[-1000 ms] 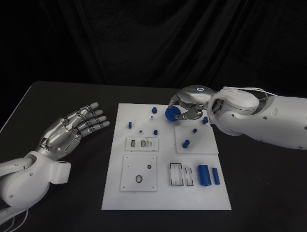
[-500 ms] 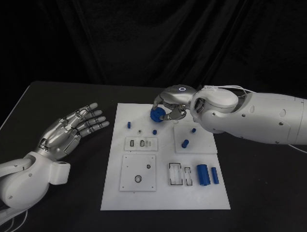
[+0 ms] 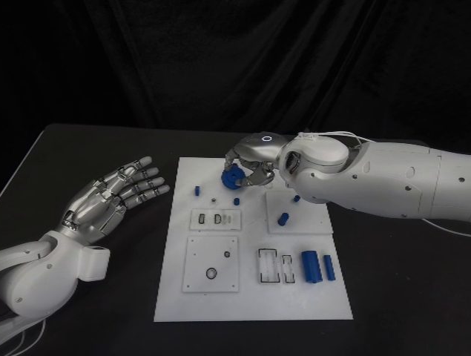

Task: Assemble the parts on the task board

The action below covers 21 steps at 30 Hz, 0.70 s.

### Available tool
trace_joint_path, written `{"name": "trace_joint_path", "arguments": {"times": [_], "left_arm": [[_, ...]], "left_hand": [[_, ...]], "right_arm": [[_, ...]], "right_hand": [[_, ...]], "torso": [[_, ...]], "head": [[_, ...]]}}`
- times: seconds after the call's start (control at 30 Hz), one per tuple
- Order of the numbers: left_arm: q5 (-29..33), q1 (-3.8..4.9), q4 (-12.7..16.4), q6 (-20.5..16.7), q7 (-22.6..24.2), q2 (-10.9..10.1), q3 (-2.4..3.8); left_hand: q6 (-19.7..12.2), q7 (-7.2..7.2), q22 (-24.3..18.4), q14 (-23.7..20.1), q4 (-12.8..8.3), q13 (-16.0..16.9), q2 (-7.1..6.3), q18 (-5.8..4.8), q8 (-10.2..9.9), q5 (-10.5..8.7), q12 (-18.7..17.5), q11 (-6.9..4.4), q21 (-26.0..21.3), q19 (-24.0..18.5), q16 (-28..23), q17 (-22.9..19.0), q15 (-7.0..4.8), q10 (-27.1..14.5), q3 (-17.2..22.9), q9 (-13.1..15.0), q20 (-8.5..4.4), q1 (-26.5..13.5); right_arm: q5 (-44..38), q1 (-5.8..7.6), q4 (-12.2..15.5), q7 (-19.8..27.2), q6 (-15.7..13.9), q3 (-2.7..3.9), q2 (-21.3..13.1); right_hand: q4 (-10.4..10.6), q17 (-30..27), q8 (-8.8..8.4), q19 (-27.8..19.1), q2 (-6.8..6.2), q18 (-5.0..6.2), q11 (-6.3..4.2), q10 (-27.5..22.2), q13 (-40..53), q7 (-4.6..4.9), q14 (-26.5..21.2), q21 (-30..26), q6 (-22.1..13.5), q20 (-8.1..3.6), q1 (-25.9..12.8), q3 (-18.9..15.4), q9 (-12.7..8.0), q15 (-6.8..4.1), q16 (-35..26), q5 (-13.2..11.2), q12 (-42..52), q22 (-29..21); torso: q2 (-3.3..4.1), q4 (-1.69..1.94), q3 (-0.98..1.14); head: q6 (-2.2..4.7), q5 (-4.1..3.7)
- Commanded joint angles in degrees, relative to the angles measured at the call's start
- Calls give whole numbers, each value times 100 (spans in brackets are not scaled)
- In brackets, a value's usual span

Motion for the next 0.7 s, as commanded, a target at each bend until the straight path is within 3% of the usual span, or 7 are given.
{"name": "trace_joint_path", "arguments": {"times": [0.03, 0.27, 0.37, 0.5, 0.53, 0.6, 0.7], "left_arm": [[14, 10, -11, 102, 1115, 20, -2], [14, 10, -40, 120, 1110, 36, -11], [14, 10, -47, 126, 1108, 40, -13], [14, 10, -56, 133, 1103, 43, -14], [14, 10, -58, 135, 1102, 43, -15], [14, 9, -62, 139, 1100, 43, -15], [14, 9, -67, 144, 1097, 43, -16]], "left_hand": [[1, 57, -7, -5, -14, -5, 27, -35, 8, 12, -26, 37, -21, 24, -22, -9, 27, -11, 28, -7, -7, 2], [-3, 58, -7, -2, -16, -6, 27, -38, 6, 12, -25, 39, -20, 27, -22, -10, 30, -10, 31, -7, -7, 0], [-3, 58, -7, -2, -16, -6, 27, -38, 6, 12, -25, 39, -20, 27, -22, -10, 30, -10, 31, -7, -7, 0], [-3, 58, -7, -2, -16, -6, 27, -38, 6, 12, -25, 39, -20, 27, -22, -10, 30, -10, 31, -7, -7, 0], [-5, 61, -7, 1, -18, -7, 29, -42, 6, 12, -25, 40, -19, 29, -21, -11, 34, -11, 36, -7, -7, -1], [-5, 61, -7, 1, -18, -7, 29, -42, 6, 12, -25, 40, -19, 29, -21, -11, 34, -11, 36, -7, -7, -1], [-5, 61, -7, 1, -18, -7, 29, -42, 6, 12, -25, 40, -19, 29, -21, -11, 34, -11, 36, -7, -7, -1]], "right_arm": [[-37, -37, -56, 63, 127, 5, 35], [22, -70, -118, 41, 189, 5, 71], [29, -73, -130, 38, 169, 5, 71], [33, -76, -136, 31, 107, 5, 64], [33, -76, -137, 31, 97, 5, 63], [34, -77, -137, 24, 79, 5, 58], [35, -77, -130, 14, 57, 5, 46]], "right_hand": [[18, 1110, -146, 17, -25, -54, 30, 82, 1027, 15, 361, -12, -82, 13, -50, 33, 1689, 18, 11, -48, -51, 830], [60, 1021, -1057, -100, -133, -9, 32, -401, 573, 12, 288, -187, -593, 36, -49, 189, 1107, 36, -99, -161, -342, 761], [65, 987, -1258, -149, -144, 10, 6, -508, 472, -28, 260, -261, -701, 23, -49, 201, 959, 19, -140, -177, -416, 728], [57, 952, -1727, -217, -137, 38, -133, -694, 310, -243, 221, -375, -1581, -58, -25, 223, 393, -80, -194, -175, -543, 690], [50, 940, -1861, -234, -125, 44, -207, -725, 286, -379, 208, -409, -1937, -108, -9, 239, 172, -137, -213, -167, -566, 683], [45, 944, -1874, -243, -112, 47, -242, -739, 274, -453, 208, -429, -1894, -135, 4, 255, 148, -163, -213, -155, -577, 680], [29, 921, -1882, -262, -94, 54, -256, -774, 245, -448, 190, -461, -1888, -151, 33, 282, 119, -177, -240, -134, -600, 666]], "torso": [[5, 3, 3], [1, 7, 0], [-1, 6, 3], [2, 0, 3], [2, 0, 3], [-2, -4, 3], [-2, -4, 3]], "head": [[-12, -2], [-37, -12], [-43, -12], [-44, -5], [-44, -5], [-45, 2], [-45, 2]]}}
